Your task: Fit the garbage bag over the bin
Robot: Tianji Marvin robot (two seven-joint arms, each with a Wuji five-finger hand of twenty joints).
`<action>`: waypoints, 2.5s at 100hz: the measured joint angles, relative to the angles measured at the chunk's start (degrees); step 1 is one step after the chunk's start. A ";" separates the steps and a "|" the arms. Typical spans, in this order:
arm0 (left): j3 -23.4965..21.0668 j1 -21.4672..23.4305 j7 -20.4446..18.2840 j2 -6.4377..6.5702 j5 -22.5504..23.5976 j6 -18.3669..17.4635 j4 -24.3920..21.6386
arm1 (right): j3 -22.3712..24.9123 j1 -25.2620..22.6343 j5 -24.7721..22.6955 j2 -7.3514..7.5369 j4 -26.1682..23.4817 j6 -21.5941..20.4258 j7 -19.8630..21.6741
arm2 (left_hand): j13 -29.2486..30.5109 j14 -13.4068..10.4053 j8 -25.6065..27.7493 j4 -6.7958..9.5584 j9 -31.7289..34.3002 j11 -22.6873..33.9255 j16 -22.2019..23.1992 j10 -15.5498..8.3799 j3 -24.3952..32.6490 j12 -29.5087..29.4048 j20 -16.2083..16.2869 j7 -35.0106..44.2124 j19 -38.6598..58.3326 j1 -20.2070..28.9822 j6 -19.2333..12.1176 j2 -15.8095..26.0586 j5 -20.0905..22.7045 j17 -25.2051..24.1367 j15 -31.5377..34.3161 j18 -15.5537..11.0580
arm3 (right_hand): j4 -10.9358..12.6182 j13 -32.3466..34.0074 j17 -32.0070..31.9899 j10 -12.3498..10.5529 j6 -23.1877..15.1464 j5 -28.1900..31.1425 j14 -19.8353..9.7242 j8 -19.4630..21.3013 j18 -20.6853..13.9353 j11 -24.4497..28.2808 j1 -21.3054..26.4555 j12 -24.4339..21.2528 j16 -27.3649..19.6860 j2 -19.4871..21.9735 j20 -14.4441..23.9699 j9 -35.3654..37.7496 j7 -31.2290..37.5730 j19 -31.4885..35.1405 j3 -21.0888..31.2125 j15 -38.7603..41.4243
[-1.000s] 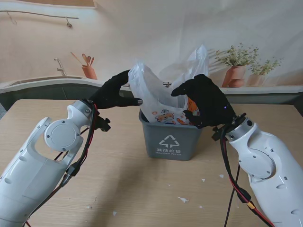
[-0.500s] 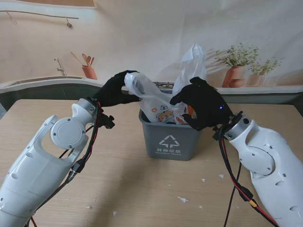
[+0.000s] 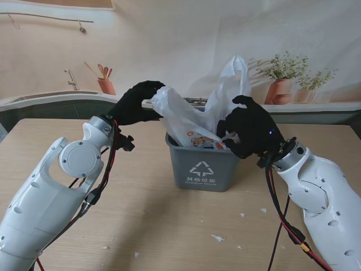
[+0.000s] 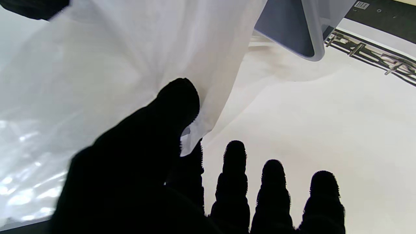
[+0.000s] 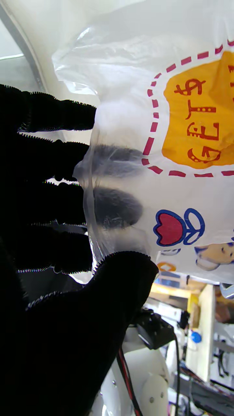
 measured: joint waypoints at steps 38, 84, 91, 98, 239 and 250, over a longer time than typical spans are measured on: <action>-1.79 2.80 1.51 0.06 2.43 -1.82 0.06 | 2.65 -4.62 -7.21 0.54 -0.28 -2.12 -6.06 | 0.56 0.00 0.95 0.00 0.02 0.45 0.00 -0.01 0.00 0.53 0.42 0.68 0.00 0.13 -0.12 0.00 0.62 0.03 0.88 0.01 | 0.00 0.42 -5.18 0.00 0.00 -2.36 0.02 -2.54 0.00 -1.20 -1.73 0.15 0.00 1.50 -6.62 -1.84 -1.49 12.52 -0.59 0.02; -1.95 4.66 3.69 0.08 4.19 -3.69 0.71 | 5.23 -8.76 -10.75 1.35 -0.53 -2.45 -9.61 | 0.56 0.00 2.21 -0.02 0.02 0.49 0.00 -0.02 0.00 0.55 0.65 1.10 0.00 0.27 -0.14 -0.01 0.62 0.05 2.12 0.01 | 0.72 -0.84 -6.12 -0.01 1.17 -4.36 1.19 -3.37 0.00 -3.77 -10.04 0.53 0.03 11.12 -8.29 -4.46 -5.52 13.11 -8.08 -0.04; -1.95 4.68 3.73 0.07 4.19 -3.73 0.82 | 5.58 -9.26 -10.45 1.36 -0.55 -2.62 -9.75 | 0.56 0.00 2.58 -0.03 0.02 0.50 0.00 -0.02 -0.02 0.55 0.67 1.10 0.00 0.27 -0.15 0.22 0.62 0.05 2.17 0.01 | 0.89 -0.86 -6.20 -0.01 1.59 -4.36 1.27 -3.37 0.00 -4.58 -11.41 0.50 0.03 13.70 -8.30 -5.66 -7.47 13.12 -9.44 -0.06; -1.95 4.71 3.73 0.07 4.19 -3.83 0.87 | 5.93 -9.87 -10.40 1.36 -0.71 -2.63 -9.93 | 0.56 0.00 2.83 -0.52 0.02 0.50 0.00 -0.03 -0.02 0.55 0.68 1.10 0.00 0.27 -0.15 0.48 0.62 0.05 2.18 0.01 | 2.61 -0.86 -6.22 0.00 2.21 -4.36 1.44 -3.37 0.00 -5.19 -12.55 0.10 0.03 15.43 -8.31 -6.26 -9.08 13.12 -10.89 -0.06; -3.02 10.53 10.47 -0.66 7.81 -7.37 3.28 | 6.82 -13.32 -6.28 0.68 2.05 0.30 -8.14 | 0.56 0.00 4.17 -2.91 -0.02 1.17 0.00 -0.68 -2.85 0.62 1.38 1.10 0.00 0.54 -2.42 0.73 0.55 0.67 3.07 0.01 | 10.07 -1.73 -5.73 2.10 6.40 -0.09 2.71 6.39 0.03 -8.81 -17.10 -4.98 0.04 26.10 -8.31 -6.14 -17.45 14.61 -17.73 -0.30; -3.02 10.85 10.74 -0.71 7.86 -7.39 3.39 | 7.07 -13.52 -6.16 0.66 2.05 0.30 -8.07 | 0.56 0.00 4.17 -2.91 -0.02 1.18 0.00 -0.68 -2.85 0.62 1.44 1.10 0.00 0.54 -2.50 0.73 0.54 0.66 3.07 0.01 | 10.07 -1.72 -5.73 2.10 6.40 -0.09 2.71 6.39 0.03 -8.81 -17.10 -5.01 0.04 26.10 -8.31 -6.13 -17.45 14.62 -17.73 -0.31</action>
